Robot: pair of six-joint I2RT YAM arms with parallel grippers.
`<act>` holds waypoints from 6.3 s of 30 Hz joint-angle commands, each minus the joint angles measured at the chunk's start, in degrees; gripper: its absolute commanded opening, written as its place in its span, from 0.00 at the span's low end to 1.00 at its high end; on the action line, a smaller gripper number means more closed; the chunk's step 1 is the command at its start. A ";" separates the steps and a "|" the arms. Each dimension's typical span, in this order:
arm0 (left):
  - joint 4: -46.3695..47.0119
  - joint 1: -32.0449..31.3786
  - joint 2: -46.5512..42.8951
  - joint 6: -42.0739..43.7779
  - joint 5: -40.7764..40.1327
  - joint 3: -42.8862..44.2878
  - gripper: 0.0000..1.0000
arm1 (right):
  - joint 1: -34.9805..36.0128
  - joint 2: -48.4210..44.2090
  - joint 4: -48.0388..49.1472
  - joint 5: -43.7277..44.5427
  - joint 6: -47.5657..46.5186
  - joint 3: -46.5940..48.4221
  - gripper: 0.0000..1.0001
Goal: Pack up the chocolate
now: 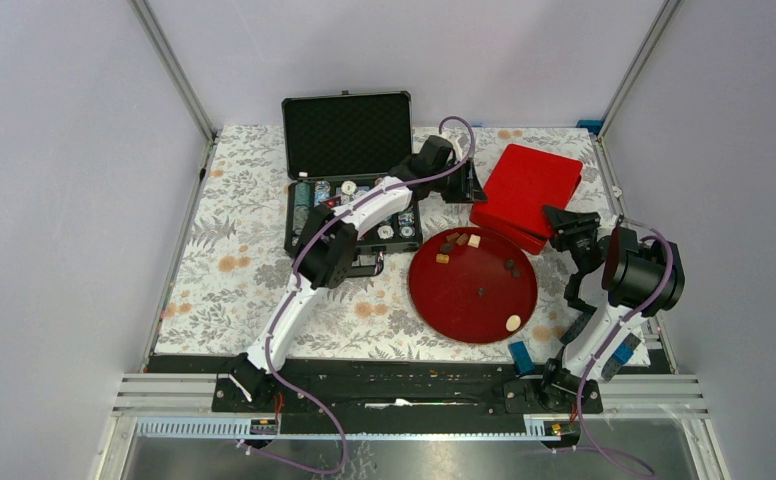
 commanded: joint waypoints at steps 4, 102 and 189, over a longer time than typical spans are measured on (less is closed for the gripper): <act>3.84 -0.59 1.25 -1.20 1.24 2.66 0.26 | 0.16 -2.41 4.79 -0.24 -2.73 -1.52 0.64; 5.26 0.15 -5.42 -0.62 4.19 -1.39 0.61 | -0.77 -39.84 -36.07 3.00 -19.15 3.41 0.00; 6.91 -1.38 2.58 -6.77 4.08 1.95 0.63 | -11.86 8.09 0.81 -27.46 7.86 15.65 0.49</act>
